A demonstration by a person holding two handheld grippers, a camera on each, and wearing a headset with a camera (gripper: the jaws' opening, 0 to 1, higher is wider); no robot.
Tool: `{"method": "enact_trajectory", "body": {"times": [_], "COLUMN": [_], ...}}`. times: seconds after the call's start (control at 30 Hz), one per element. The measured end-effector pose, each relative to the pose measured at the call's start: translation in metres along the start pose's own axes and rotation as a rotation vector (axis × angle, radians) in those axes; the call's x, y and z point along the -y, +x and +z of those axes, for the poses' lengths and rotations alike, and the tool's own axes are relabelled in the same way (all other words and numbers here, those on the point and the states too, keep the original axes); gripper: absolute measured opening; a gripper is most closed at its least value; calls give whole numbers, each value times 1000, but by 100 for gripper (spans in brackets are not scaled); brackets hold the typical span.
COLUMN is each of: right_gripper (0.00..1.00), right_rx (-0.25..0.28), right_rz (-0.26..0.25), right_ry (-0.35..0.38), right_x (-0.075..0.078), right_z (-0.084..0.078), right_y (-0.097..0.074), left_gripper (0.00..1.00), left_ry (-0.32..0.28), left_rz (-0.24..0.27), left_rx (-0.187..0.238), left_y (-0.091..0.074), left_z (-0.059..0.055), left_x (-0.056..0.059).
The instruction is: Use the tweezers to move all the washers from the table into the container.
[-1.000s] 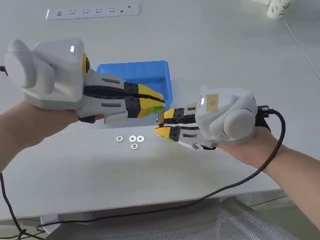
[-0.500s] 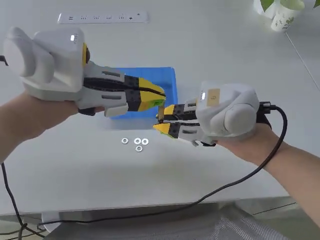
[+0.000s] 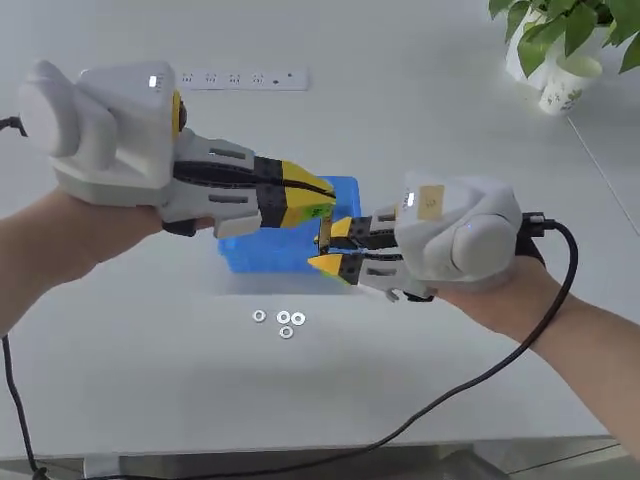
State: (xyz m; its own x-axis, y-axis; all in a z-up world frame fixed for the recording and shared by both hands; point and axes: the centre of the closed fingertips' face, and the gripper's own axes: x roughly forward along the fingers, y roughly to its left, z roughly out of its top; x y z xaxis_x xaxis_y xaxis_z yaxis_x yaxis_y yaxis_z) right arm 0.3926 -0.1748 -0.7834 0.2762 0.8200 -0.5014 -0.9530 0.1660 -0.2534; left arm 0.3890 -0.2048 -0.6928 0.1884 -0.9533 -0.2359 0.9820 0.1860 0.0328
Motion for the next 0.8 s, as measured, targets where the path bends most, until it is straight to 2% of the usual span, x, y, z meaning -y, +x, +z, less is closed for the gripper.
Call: {"method": "enact_trajectory", "body": {"times": [0.47,0.8], "right_gripper": [11,11], "right_rx": [21,27], "right_rz": [-9,-19], "right_ry": [-20,-19], "right_x": [17,34], "right_z": [13,11], "right_y": [10,17], "left_gripper": [4,4], "left_ry": [19,19], "left_rz": [27,47], "left_rx": [-6,-1], "left_y": [-9,-5], "left_z": [7,5], "left_x": [-17,-35]}}
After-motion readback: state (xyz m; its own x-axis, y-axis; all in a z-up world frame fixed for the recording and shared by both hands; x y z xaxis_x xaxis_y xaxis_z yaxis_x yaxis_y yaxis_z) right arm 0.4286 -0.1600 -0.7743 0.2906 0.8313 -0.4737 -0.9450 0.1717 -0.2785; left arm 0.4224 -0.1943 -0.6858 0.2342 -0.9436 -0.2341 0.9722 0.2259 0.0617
